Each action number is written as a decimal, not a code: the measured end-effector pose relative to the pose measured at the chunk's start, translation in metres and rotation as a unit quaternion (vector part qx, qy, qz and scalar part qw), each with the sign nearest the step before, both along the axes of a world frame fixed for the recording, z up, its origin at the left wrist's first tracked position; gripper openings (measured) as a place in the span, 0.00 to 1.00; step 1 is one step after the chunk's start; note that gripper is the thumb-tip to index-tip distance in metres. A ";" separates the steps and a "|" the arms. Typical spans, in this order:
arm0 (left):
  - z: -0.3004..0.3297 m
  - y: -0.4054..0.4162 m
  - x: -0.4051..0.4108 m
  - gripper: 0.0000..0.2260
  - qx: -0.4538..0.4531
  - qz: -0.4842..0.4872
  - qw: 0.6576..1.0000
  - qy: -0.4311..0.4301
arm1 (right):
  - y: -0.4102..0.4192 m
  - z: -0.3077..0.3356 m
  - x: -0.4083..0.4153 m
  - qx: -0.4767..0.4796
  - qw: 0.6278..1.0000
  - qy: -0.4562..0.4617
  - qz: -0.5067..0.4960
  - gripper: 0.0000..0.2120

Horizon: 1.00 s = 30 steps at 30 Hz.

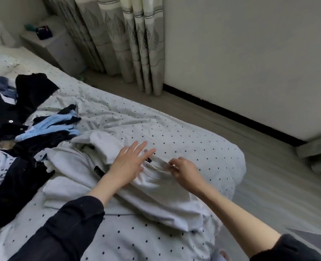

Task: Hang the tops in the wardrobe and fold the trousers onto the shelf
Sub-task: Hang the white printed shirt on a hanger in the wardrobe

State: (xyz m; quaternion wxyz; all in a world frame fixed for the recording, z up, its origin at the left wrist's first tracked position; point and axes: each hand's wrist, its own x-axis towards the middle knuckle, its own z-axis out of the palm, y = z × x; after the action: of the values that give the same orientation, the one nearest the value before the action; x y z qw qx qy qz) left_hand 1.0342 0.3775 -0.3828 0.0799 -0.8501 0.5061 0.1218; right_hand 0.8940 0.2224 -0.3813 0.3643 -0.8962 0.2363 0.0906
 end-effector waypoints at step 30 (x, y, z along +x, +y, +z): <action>0.260 -0.379 -0.553 0.11 -0.341 -0.454 0.800 0.195 | -0.217 0.286 -0.617 -0.352 0.777 -0.146 -0.501 0.08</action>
State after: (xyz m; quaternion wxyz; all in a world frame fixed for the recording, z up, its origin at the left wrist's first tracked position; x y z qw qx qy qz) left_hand 0.4816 -0.0012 -0.1231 -0.2690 -0.4539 0.8477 0.0544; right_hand 0.2766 0.0051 -0.0950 0.0473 -0.7197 0.6113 -0.3258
